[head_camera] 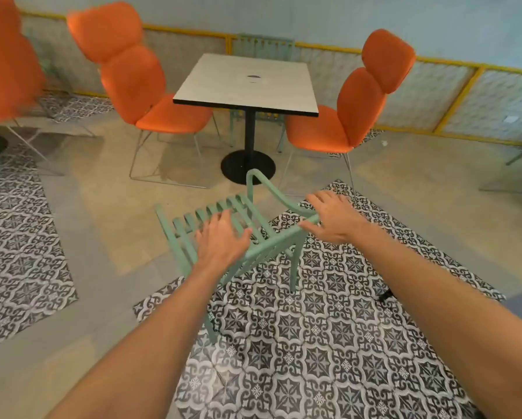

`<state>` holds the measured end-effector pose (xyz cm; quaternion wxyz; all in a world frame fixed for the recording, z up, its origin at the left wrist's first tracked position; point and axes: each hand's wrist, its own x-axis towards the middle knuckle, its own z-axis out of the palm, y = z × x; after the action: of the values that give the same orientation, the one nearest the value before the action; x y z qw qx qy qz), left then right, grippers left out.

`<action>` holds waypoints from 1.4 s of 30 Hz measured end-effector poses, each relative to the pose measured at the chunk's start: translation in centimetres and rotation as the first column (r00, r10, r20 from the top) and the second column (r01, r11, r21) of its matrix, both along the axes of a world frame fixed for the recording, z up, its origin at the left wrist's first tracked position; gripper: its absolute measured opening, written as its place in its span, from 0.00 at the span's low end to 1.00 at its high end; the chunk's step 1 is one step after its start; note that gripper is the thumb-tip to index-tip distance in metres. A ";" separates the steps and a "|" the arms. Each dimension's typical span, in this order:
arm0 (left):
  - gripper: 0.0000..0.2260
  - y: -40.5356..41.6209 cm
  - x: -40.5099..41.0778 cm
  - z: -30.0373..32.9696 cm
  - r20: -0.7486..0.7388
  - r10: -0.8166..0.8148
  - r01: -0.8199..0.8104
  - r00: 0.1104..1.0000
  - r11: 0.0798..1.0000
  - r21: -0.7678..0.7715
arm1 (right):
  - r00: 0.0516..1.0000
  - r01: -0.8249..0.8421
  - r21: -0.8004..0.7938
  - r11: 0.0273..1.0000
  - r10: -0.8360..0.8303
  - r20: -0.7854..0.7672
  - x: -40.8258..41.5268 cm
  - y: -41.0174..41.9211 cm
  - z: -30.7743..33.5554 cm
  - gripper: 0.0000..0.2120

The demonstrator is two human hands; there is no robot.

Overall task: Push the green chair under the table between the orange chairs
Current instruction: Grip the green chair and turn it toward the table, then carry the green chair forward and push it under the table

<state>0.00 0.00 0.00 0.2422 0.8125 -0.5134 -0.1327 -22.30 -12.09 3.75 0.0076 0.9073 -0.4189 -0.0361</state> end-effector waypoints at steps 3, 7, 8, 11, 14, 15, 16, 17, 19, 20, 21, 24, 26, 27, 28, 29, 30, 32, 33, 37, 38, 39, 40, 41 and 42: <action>0.31 -0.2 -0.7 -2.7 -0.043 0.044 -0.041 0.998 0.997 0.068 | 0.999 -0.031 0.028 0.999 0.032 -0.040 -0.2 -1.4 -2.3 0.34; 0.29 -0.2 -1.7 -6.6 -0.041 0.098 -0.092 0.994 0.986 0.141 | 0.992 -0.059 0.096 0.994 0.069 -0.110 -0.4 -3.3 -5.8 0.36; 0.29 -0.2 -1.9 -7.4 -0.024 0.107 -0.102 0.994 0.983 0.152 | 0.988 -0.066 0.111 0.992 0.081 -0.130 -0.3 -4.0 -6.4 0.36; 0.29 -0.3 -2.5 -9.8 0.069 0.098 -0.112 0.993 0.963 0.244 | 0.978 -0.077 0.147 0.986 0.103 -0.181 0.0 -6.0 -8.5 0.37; 0.31 -0.4 -2.6 -11.8 0.188 0.091 -0.139 0.978 0.956 0.258 | 0.968 -0.087 0.173 0.981 0.124 -0.219 0.0 -8.2 -10.1 0.37; 0.31 -0.5 -2.5 -12.3 0.205 0.097 -0.145 0.974 0.961 0.235 | 0.966 -0.090 0.182 0.979 0.130 -0.222 0.1 -8.8 -10.6 0.37; 0.30 -0.6 -2.4 -12.7 0.206 0.108 -0.151 0.973 0.966 0.209 | 0.967 -0.095 0.198 0.976 0.137 -0.213 0.0 -9.5 -11.0 0.37; 0.30 -0.6 -2.2 -13.0 0.206 0.113 -0.153 0.972 0.971 0.185 | 0.971 -0.095 0.217 0.971 0.139 -0.195 0.0 -10.1 -11.4 0.36; 0.29 -0.5 -2.1 -13.5 0.209 0.121 -0.154 0.970 0.977 0.145 | 0.978 -0.113 0.247 0.962 0.152 -0.144 -0.1 -10.9 -11.9 0.35; 0.29 -0.5 -2.1 -13.5 0.204 0.124 -0.154 0.971 0.979 0.136 | 0.981 -0.125 0.243 0.962 0.157 -0.115 -0.2 -11.0 -12.1 0.36; 0.30 -0.5 -2.1 -13.5 0.198 0.126 -0.154 0.972 0.979 0.133 | 0.983 -0.139 0.222 0.965 0.161 -0.083 -0.3 -11.0 -12.4 0.36; 0.30 -0.2 -1.7 -13.3 0.201 0.132 -0.157 0.971 0.981 0.118 | 0.987 -0.154 0.118 0.981 0.157 -0.016 -0.2 -10.2 -13.6 0.36; 0.30 0.5 -0.8 -13.2 0.222 0.125 -0.153 0.967 0.981 0.116 | 0.989 -0.141 0.086 0.986 0.144 -0.029 0.2 -9.0 -14.2 0.36; 0.30 0.9 -0.3 -13.2 0.233 0.117 -0.148 0.966 0.982 0.120 | 0.990 -0.136 0.079 0.988 0.139 -0.030 0.6 -8.3 -14.4 0.36; 0.32 1.4 0.4 -13.2 0.245 0.108 -0.141 0.963 0.982 0.124 | 0.991 -0.131 0.074 0.989 0.133 -0.022 1.0 -7.6 -14.6 0.37; 0.33 1.9 1.1 -13.2 0.260 0.100 -0.136 0.960 0.983 0.125 | 0.992 -0.121 0.073 0.990 0.122 -0.016 1.4 -6.7 -14.7 0.39; 0.35 2.4 1.9 -13.1 0.279 0.094 -0.132 0.956 0.984 0.121 | 0.994 -0.107 0.069 0.992 0.109 -0.017 2.0 -5.9 -14.8 0.40; 0.36 3.4 3.6 -13.1 0.323 0.075 -0.118 0.943 0.986 0.115 | 0.997 -0.079 0.059 0.995 0.081 -0.017 3.1 -3.9 -15.0 0.41; 0.37 4.0 4.5 -13.2 0.337 0.058 -0.104 0.940 0.987 0.119 | 0.998 -0.066 0.054 0.996 0.066 -0.006 3.6 -2.9 -15.1 0.40; 0.33 5.9 8.6 -13.4 0.359 -0.005 -0.040 0.933 0.992 0.117 | 1.000 0.004 0.001 1.000 -0.004 0.030 6.1 1.0 -15.4 0.41; 0.32 6.3 9.8 -13.4 0.359 -0.021 -0.022 0.933 0.993 0.118 | 0.999 0.024 -0.010 1.000 -0.024 0.027 6.9 2.0 -15.5 0.42; 0.32 6.7 11.0 -13.5 0.358 -0.036 -0.006 0.933 0.993 0.116 | 0.999 0.044 -0.014 0.999 -0.043 0.029 7.7 2.9 -15.7 0.43; 0.33 7.1 12.2 -13.6 0.360 -0.049 0.011 0.932 0.994 0.107 | 0.997 0.063 -0.014 0.998 -0.063 0.041 8.6 3.8 -15.8 0.43; 0.33 7.4 13.5 -13.7 0.363 -0.062 0.029 0.930 0.995 0.096 | 0.995 0.084 -0.008 0.996 -0.083 0.057 9.5 4.7 -15.9 0.43; 0.33 7.8 14.7 -13.7 0.366 -0.076 0.047 0.927 0.995 0.089 | 0.993 0.102 -0.003 0.995 -0.101 0.068 10.4 5.6 -16.1 0.43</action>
<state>14.70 7.81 -13.72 0.1049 0.8154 -0.5693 -0.0053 -11.91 -6.53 -12.34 -0.0056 0.8855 -0.4646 -0.0043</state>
